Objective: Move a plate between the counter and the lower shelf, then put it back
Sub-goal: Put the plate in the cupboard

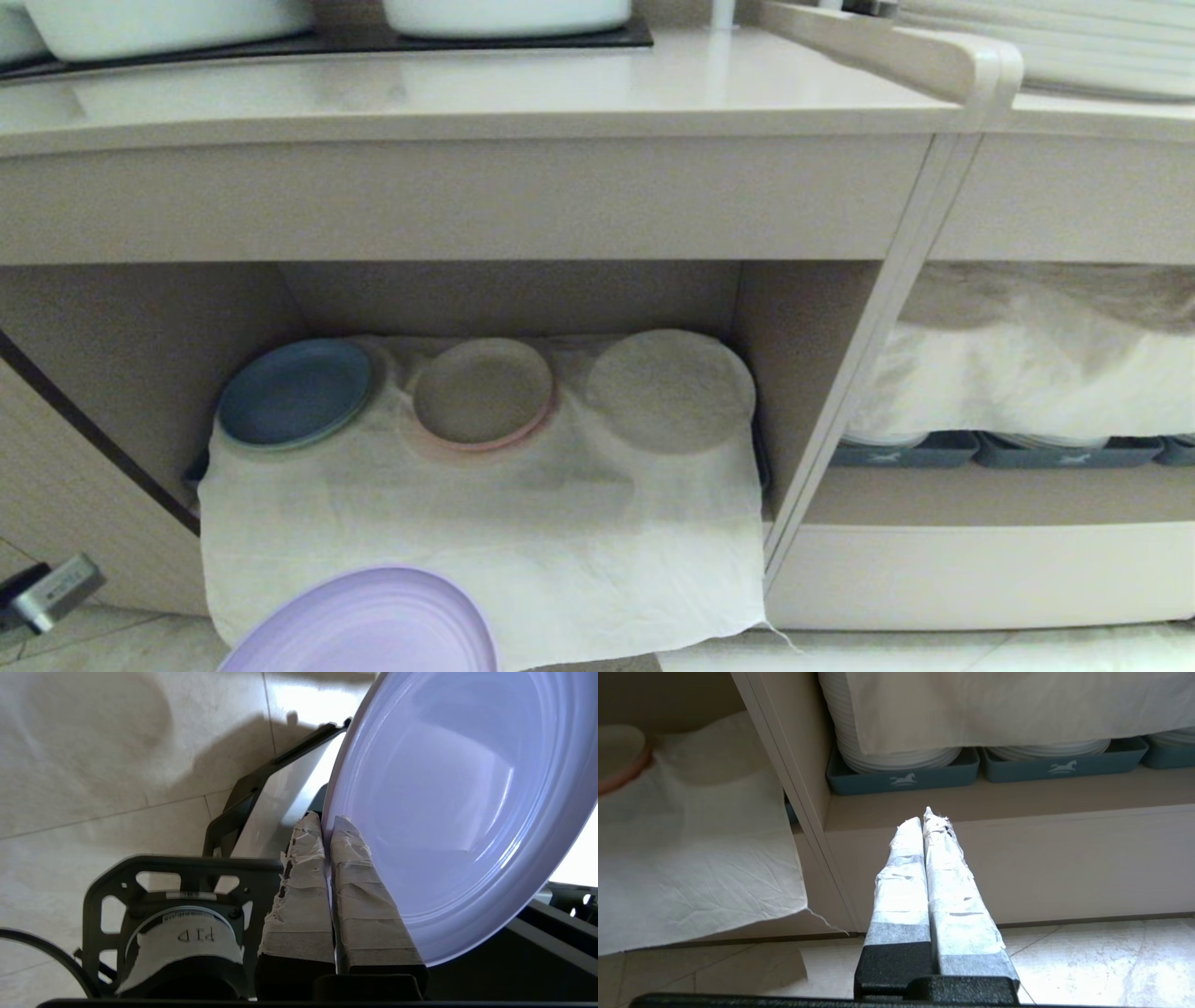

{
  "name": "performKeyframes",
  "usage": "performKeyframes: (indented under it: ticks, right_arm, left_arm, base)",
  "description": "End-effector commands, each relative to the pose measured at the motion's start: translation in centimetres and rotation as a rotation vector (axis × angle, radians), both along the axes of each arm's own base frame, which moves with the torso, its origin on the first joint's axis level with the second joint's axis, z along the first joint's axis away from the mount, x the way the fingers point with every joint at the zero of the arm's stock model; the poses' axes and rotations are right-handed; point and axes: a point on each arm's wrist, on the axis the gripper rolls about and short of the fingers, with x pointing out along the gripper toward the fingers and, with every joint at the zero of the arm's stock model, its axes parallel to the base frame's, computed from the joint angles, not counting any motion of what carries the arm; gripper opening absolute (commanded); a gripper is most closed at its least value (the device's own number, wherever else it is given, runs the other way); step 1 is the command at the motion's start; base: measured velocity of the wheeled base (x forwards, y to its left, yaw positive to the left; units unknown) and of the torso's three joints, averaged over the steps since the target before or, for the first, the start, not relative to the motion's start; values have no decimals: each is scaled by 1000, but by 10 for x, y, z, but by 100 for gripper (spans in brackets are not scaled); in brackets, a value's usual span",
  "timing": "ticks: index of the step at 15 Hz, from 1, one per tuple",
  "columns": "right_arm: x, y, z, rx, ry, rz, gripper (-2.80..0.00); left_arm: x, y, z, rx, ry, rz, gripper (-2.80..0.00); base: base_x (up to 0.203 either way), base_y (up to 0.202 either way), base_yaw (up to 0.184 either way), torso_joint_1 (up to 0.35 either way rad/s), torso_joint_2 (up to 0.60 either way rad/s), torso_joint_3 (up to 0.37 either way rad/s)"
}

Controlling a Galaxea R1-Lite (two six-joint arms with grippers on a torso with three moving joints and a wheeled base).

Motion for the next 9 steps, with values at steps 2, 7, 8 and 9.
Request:
performKeyframes:
  ticks: [2,7,8,9]
  right_arm:
    - [0,0,0,1,0,1,-280]
    - [0,0,0,1,0,0,-280]
    - [0,0,0,1,0,0,-280]
    - [0,0,0,1,0,1,-280]
  left_arm:
    - [-3,0,-1,-2,-2,2,-280]
    - [-3,0,-1,-3,-3,1,-280]
    - [-3,0,-1,-3,-3,2,-280]
    - [-3,0,-1,-2,-4,2,-280]
  base:
    - [0,0,0,-102,386,280]
    - [0,0,0,-17,79,56]
    - [0,0,0,0,0,0]
    - [0,0,0,0,0,0]
